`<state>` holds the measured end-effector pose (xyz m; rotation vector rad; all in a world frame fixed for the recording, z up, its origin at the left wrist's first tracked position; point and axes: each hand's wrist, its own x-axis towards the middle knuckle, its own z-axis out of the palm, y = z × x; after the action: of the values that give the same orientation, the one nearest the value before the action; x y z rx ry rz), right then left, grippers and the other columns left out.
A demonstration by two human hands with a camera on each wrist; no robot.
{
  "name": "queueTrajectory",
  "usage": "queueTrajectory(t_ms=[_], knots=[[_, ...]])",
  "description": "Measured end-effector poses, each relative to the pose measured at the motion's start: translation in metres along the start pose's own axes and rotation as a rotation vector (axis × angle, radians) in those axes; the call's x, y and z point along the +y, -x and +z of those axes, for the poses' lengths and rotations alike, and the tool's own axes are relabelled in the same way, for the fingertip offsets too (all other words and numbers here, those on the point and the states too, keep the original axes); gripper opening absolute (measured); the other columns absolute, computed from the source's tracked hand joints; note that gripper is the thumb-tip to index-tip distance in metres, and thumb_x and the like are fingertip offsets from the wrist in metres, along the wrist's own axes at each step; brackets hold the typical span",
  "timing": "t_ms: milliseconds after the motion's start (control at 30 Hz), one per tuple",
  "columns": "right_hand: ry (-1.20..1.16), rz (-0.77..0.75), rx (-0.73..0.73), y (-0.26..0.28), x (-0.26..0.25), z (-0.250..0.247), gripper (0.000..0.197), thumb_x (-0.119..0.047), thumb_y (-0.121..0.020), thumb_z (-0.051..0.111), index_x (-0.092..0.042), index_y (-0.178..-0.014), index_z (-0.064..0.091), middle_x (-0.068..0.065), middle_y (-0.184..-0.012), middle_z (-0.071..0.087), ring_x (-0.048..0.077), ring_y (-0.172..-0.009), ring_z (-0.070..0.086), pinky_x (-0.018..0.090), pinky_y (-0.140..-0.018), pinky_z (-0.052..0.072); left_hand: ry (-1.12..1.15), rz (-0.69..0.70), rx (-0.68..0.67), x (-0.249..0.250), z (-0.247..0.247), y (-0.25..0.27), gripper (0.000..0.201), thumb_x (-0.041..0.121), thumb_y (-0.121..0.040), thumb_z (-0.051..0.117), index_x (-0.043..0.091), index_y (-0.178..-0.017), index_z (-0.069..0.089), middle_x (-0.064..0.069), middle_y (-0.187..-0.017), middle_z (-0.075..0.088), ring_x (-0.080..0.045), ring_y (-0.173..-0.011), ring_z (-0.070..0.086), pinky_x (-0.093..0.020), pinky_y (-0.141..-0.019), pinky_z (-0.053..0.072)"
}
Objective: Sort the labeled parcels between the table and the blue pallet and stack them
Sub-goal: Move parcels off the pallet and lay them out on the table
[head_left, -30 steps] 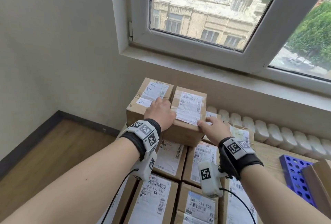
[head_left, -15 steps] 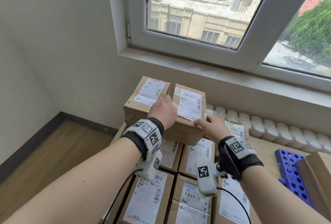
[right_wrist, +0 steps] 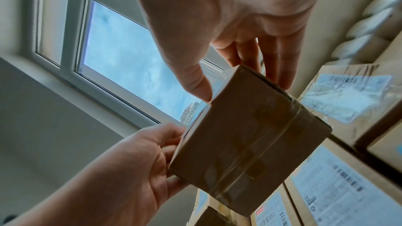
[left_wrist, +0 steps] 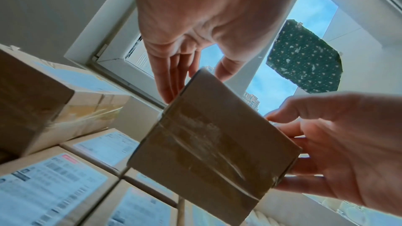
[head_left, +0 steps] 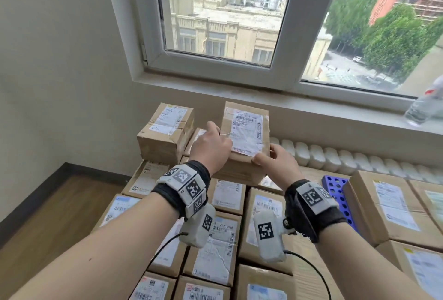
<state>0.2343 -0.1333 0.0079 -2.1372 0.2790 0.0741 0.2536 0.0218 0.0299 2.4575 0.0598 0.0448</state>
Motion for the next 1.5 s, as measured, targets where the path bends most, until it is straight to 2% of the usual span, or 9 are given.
queueTrajectory(t_ms=[167, 233, 333, 567, 733, 900, 967, 1067, 1500], knots=[[-0.063, -0.028, 0.018, 0.03, 0.022, -0.032, 0.061, -0.045, -0.056, 0.058, -0.024, -0.113, 0.062, -0.006, -0.106, 0.067, 0.016, -0.097, 0.063, 0.042, -0.088, 0.053, 0.018, -0.025, 0.024, 0.032, 0.012, 0.044, 0.026, 0.027, -0.096, 0.045, 0.012, -0.117, 0.041, -0.001, -0.099, 0.052, -0.021, -0.087, 0.044, -0.028, -0.064, 0.019], [-0.084, -0.039, 0.009, 0.039, 0.031, -0.042, 0.06, -0.046, -0.054, 0.058, -0.025, -0.111, 0.062, -0.006, -0.106, 0.067, 0.016, -0.098, 0.063, 0.044, -0.089, 0.052, 0.058, -0.03, 0.022, 0.04, 0.018, 0.058, 0.027, 0.027, -0.095, 0.046, 0.012, -0.117, 0.041, -0.002, -0.099, 0.054, -0.024, -0.09, 0.051, -0.03, -0.072, 0.029], [-0.102, -0.048, 0.003, 0.056, 0.042, -0.054, 0.06, -0.047, -0.054, 0.057, -0.024, -0.11, 0.062, -0.005, -0.107, 0.067, 0.016, -0.099, 0.062, 0.045, -0.09, 0.052, 0.077, -0.028, 0.023, 0.051, 0.023, 0.082, 0.028, 0.028, -0.095, 0.047, 0.012, -0.117, 0.042, 0.0, -0.095, 0.051, -0.026, -0.094, 0.056, -0.033, -0.079, 0.042], [-0.176, -0.007, 0.1, 0.103, 0.058, -0.084, 0.059, -0.037, -0.067, 0.061, -0.017, -0.123, 0.059, -0.002, -0.111, 0.066, 0.017, -0.101, 0.062, 0.044, -0.093, 0.051, 0.139, 0.048, 0.039, 0.07, 0.038, 0.115, 0.026, 0.031, -0.091, 0.052, 0.016, -0.111, 0.044, 0.0, -0.104, 0.059, -0.022, -0.096, 0.056, -0.031, -0.078, 0.042], [-0.174, 0.045, 0.178, 0.136, 0.076, -0.107, 0.046, -0.026, -0.081, 0.064, -0.015, -0.124, 0.055, -0.001, -0.113, 0.064, 0.016, -0.101, 0.061, 0.036, -0.091, 0.05, 0.22, 0.106, 0.036, 0.087, 0.058, 0.143, 0.039, 0.031, -0.09, 0.055, 0.015, -0.123, 0.044, 0.0, -0.115, 0.06, -0.022, -0.104, 0.059, -0.033, -0.089, 0.045], [-0.125, 0.073, 0.255, 0.161, 0.094, -0.138, 0.07, -0.042, -0.057, 0.061, -0.019, -0.123, 0.057, -0.002, -0.111, 0.066, 0.017, -0.103, 0.062, 0.043, -0.095, 0.049, 0.2, 0.156, -0.05, 0.111, 0.083, 0.166, 0.051, 0.036, -0.09, 0.053, 0.016, -0.136, 0.042, -0.003, -0.129, 0.056, -0.023, -0.112, 0.056, -0.035, -0.095, 0.044], [-0.127, 0.071, 0.277, 0.168, 0.1, -0.155, 0.061, -0.038, -0.064, 0.064, -0.018, -0.122, 0.058, -0.001, -0.112, 0.066, 0.018, -0.103, 0.062, 0.043, -0.095, 0.049, 0.191, 0.176, -0.082, 0.125, 0.092, 0.171, 0.053, 0.036, -0.091, 0.052, 0.016, -0.138, 0.042, -0.005, -0.131, 0.054, -0.024, -0.114, 0.054, -0.038, -0.097, 0.044], [-0.159, 0.061, 0.303, 0.17, 0.115, -0.183, 0.046, -0.027, -0.075, 0.066, -0.02, -0.119, 0.058, 0.0, -0.11, 0.066, 0.017, -0.101, 0.062, 0.043, -0.094, 0.05, 0.174, 0.197, -0.109, 0.149, 0.107, 0.174, 0.058, 0.038, -0.091, 0.051, 0.015, -0.143, 0.038, -0.007, -0.136, 0.049, -0.024, -0.121, 0.05, -0.038, -0.101, 0.041], [-0.093, 0.065, 0.303, 0.11, 0.217, -0.344, 0.05, -0.029, -0.077, 0.065, -0.019, -0.125, 0.055, -0.005, -0.11, 0.064, 0.016, -0.102, 0.061, 0.041, -0.095, 0.05, 0.146, 0.201, -0.129, 0.298, 0.231, 0.163, 0.058, 0.037, -0.092, 0.052, 0.014, -0.142, 0.038, -0.009, -0.134, 0.048, -0.025, -0.122, 0.046, -0.033, -0.1, 0.036]])
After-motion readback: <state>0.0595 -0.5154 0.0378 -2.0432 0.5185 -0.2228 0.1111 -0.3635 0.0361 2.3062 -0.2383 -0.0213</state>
